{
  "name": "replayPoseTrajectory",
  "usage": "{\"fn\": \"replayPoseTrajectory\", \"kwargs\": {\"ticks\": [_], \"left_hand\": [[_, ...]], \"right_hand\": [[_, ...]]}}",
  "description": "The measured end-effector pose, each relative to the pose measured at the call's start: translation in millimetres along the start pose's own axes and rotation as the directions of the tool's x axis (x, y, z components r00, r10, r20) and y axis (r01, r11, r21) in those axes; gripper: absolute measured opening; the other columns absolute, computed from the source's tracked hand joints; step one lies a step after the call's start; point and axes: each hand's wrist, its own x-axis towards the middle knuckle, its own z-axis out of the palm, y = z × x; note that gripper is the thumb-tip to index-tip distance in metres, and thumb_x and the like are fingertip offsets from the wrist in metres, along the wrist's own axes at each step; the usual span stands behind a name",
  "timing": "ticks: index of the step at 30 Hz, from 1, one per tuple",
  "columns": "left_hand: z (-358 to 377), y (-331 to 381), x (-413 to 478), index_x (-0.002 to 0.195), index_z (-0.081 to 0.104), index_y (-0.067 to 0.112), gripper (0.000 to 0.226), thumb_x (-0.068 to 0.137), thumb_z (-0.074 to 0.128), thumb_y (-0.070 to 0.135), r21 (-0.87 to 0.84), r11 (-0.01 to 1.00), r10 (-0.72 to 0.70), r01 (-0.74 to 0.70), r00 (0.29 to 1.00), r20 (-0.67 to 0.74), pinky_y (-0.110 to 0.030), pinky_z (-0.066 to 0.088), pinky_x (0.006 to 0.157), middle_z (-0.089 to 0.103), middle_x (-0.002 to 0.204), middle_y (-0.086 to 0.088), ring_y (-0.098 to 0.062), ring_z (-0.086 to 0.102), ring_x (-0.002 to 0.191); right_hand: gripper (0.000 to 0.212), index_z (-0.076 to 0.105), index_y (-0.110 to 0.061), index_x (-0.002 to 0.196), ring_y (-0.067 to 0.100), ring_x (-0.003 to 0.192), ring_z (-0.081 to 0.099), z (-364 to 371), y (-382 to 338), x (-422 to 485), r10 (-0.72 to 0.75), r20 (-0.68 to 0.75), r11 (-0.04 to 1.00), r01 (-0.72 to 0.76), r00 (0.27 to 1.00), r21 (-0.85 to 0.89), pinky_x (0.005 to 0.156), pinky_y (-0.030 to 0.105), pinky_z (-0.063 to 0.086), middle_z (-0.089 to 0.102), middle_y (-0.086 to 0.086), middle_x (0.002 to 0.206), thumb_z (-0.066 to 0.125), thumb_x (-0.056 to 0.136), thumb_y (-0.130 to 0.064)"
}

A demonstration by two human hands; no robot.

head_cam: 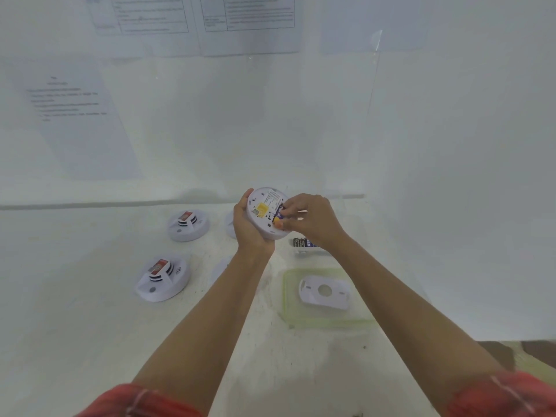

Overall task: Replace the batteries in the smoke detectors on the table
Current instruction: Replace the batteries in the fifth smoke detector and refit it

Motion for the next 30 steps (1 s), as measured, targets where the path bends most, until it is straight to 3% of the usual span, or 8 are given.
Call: {"fn": "replayPoseTrajectory", "kwargs": {"ticks": [7,9,12,18,20,23,26,30], "left_hand": [[4,-4,1,0.109,0.051,0.019,0.031,0.085,0.047,0.039,-0.024,0.999,0.021,-0.023,0.999,-0.05,-0.035,0.041,0.073,0.052,0.102,-0.01,-0.026,0.052,0.082],[6,-5,0,0.109,0.051,0.018,0.035,0.081,0.051,0.04,0.003,1.0,0.023,-0.023,0.997,-0.075,-0.034,0.042,0.068,0.052,0.103,-0.011,-0.025,0.051,0.079],[6,-7,3,0.117,0.049,0.022,0.052,0.069,0.06,0.042,0.022,0.999,0.028,-0.025,0.993,-0.114,-0.032,0.043,0.06,0.046,0.113,-0.011,-0.025,0.05,0.077],[16,-9,7,0.089,0.057,0.017,0.025,0.089,0.04,0.035,0.024,0.997,0.074,-0.072,0.994,-0.08,-0.03,0.034,0.064,0.057,0.081,-0.008,-0.023,0.05,0.069],[14,-8,9,0.074,0.062,0.016,0.036,0.09,0.037,0.036,0.026,0.997,0.07,-0.069,0.996,-0.057,-0.029,0.033,0.064,0.057,0.074,-0.007,-0.021,0.05,0.066],[15,-7,18,0.089,0.061,0.017,0.032,0.091,0.036,0.037,0.046,0.992,0.121,-0.118,0.991,-0.062,-0.035,0.043,0.076,0.061,0.088,-0.007,-0.024,0.057,0.081],[14,-4,32,0.094,0.058,0.023,0.023,0.093,0.036,0.032,0.032,0.981,0.194,-0.191,0.974,-0.121,-0.046,0.042,0.096,0.06,0.101,-0.008,-0.028,0.056,0.098],[13,-3,49,0.098,0.059,0.024,0.023,0.094,0.038,0.032,0.039,0.981,0.196,-0.192,0.968,-0.159,-0.049,0.038,0.102,0.059,0.108,-0.009,-0.03,0.055,0.103]], "right_hand": [[0.02,0.075,0.0,0.084,0.016,0.079,0.056,-3,4,1,-0.059,0.005,0.998,0.059,0.998,-0.033,0.066,0.008,0.042,0.064,0.017,0.094,0.08,0.068,-0.009],[0.014,0.075,-0.001,0.086,0.016,0.082,0.056,-6,6,2,-0.072,0.058,0.996,0.074,0.996,-0.046,0.073,0.011,0.046,0.06,0.013,0.092,0.076,0.074,-0.009],[0.013,0.074,0.001,0.084,0.017,0.085,0.057,-10,8,6,-0.094,0.069,0.991,0.1,0.993,-0.094,0.082,0.033,0.051,0.062,0.016,0.095,0.075,0.074,-0.008],[0.016,0.072,0.005,0.083,0.03,0.091,0.062,-10,8,14,-0.057,0.04,0.992,0.061,0.998,-0.113,0.085,0.04,0.052,0.06,0.016,0.094,0.077,0.071,-0.004],[0.013,0.072,0.004,0.083,0.029,0.093,0.061,-12,5,19,-0.05,0.115,0.985,0.068,0.992,-0.158,0.085,0.04,0.052,0.056,0.009,0.091,0.075,0.073,-0.005],[0.013,0.074,-0.001,0.089,0.021,0.09,0.061,-29,5,35,-0.056,0.086,0.986,0.069,0.995,-0.153,0.077,0.022,0.049,0.065,0.009,0.093,0.07,0.077,-0.004],[0.024,0.07,-0.001,0.104,0.023,0.103,0.061,-60,28,65,0.022,-0.037,0.941,-0.033,0.999,-0.337,0.08,0.013,0.042,0.066,0.014,0.112,0.059,0.083,0.002],[0.026,0.061,0.0,0.11,0.027,0.108,0.059,-70,67,96,0.226,0.081,0.683,-0.099,0.971,-0.724,0.091,0.031,0.048,0.057,0.014,0.121,0.049,0.087,0.004]]}}
